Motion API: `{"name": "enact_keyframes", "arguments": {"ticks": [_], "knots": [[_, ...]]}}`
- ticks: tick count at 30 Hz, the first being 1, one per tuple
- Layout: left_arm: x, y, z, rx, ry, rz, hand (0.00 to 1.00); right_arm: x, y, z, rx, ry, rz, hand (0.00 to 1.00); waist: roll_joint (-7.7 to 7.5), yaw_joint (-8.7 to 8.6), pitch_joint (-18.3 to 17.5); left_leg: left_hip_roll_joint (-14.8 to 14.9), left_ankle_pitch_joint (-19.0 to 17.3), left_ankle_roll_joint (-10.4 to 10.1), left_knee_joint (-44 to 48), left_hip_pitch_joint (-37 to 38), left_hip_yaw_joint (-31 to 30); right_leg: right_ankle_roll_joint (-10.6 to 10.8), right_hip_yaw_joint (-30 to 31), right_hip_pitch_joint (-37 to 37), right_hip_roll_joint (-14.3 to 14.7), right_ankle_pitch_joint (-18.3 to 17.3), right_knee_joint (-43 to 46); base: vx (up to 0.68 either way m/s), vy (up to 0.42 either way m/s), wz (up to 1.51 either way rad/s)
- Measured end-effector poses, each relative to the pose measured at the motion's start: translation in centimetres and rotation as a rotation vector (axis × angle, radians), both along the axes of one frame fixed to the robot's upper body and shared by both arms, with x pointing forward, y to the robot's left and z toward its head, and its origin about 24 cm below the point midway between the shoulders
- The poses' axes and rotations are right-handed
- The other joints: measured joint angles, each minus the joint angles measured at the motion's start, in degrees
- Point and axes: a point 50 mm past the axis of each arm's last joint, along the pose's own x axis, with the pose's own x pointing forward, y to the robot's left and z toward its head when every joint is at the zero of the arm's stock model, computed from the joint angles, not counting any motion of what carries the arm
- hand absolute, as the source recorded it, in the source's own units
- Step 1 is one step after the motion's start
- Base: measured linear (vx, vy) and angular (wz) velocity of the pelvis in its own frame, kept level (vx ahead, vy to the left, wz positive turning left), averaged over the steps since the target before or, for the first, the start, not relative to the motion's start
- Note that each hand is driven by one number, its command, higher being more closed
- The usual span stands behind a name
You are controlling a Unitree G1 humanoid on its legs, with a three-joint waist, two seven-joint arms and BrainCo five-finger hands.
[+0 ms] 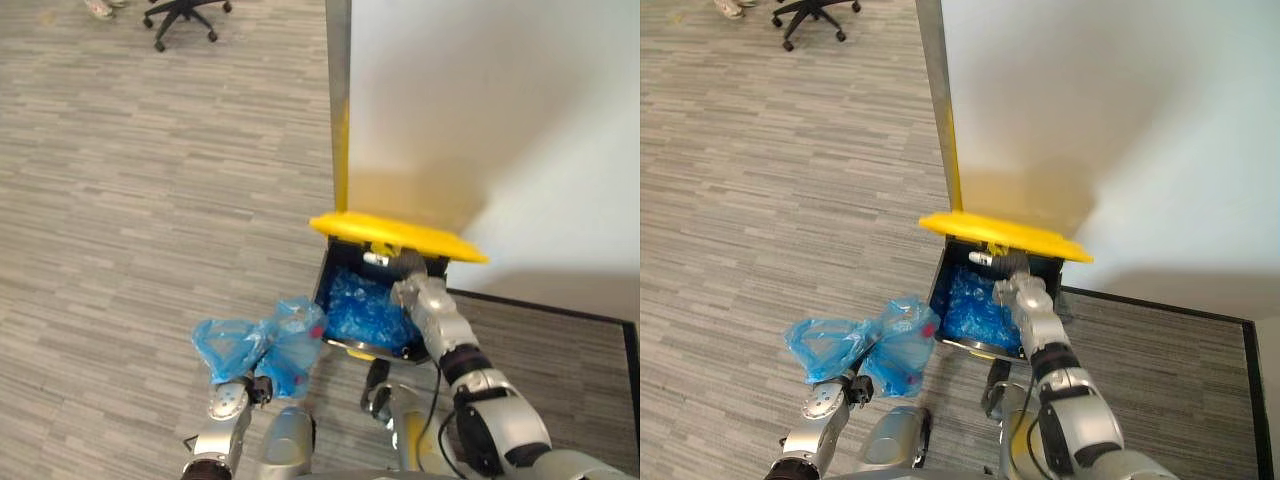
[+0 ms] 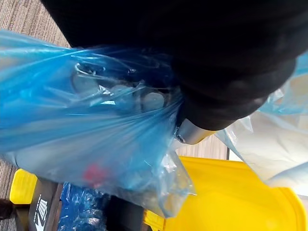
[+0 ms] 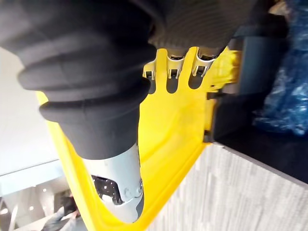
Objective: Gather rubbish on tea table into small bin, then transfer packed bag to large trash can.
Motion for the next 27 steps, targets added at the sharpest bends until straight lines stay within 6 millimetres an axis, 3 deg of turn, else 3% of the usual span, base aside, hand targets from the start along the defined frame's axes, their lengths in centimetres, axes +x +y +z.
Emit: {"name": "enact_keyframes", "arguments": {"ticks": [3, 6, 15, 20, 27], "knots": [[0.6, -0.3, 0.8, 0.001, -0.041, -0.020, 1.00, 1.7, 0.1, 3.3, 0.011, -0.088, 0.019, 0.00, 0.03, -0.06, 1.28, 1.01, 0.63, -1.04, -0.61, -0.05, -0.77, -1.03, -1.48, 1.00, 0.73, 0.63, -1.04, 0.01, -0.094, 0.11], [1.5, -0.6, 1.8, 0.020, -0.087, -0.063, 1.00, 2.2, -0.4, 4.4, -0.028, -0.115, 0.026, 0.00, -0.37, -0.01, 1.67, 1.54, 1.17, -0.72, -0.89, -0.09, -1.04, -1.30, -1.97, 1.37, 0.63, 0.81, -0.98, 0.01, -0.045, 0.11], [3.4, -3.1, 5.8, -0.046, -0.265, -0.212, 1.00, 2.3, 0.1, 4.6, -0.100, -0.115, 0.086, 0.00, -0.64, 0.07, 2.02, 1.21, 1.34, -0.53, -0.30, -0.11, -2.38, -1.31, -2.55, 2.26, 0.10, 0.79, -0.47, 0.01, 0.000, 0.09], [4.7, -5.9, 10.2, -0.102, -0.444, -0.363, 1.00, 2.6, 0.1, 5.0, -0.159, -0.115, 0.122, 0.00, -0.75, 0.00, 2.33, 0.48, 1.51, -0.26, -0.21, 0.35, -2.13, -1.30, -1.47, 2.26, -0.54, 0.76, 0.33, 0.00, 0.019, 0.01], [6.3, -9.0, 14.6, -0.098, -0.606, -0.513, 1.00, 2.8, 0.8, 5.3, -0.221, -0.120, 0.181, 0.00, -0.77, -0.55, 2.34, 0.50, 1.38, -0.09, -0.44, 1.39, -0.89, -1.22, -0.12, 2.30, -0.18, 0.72, 0.40, 0.00, -0.002, -0.11]]}}
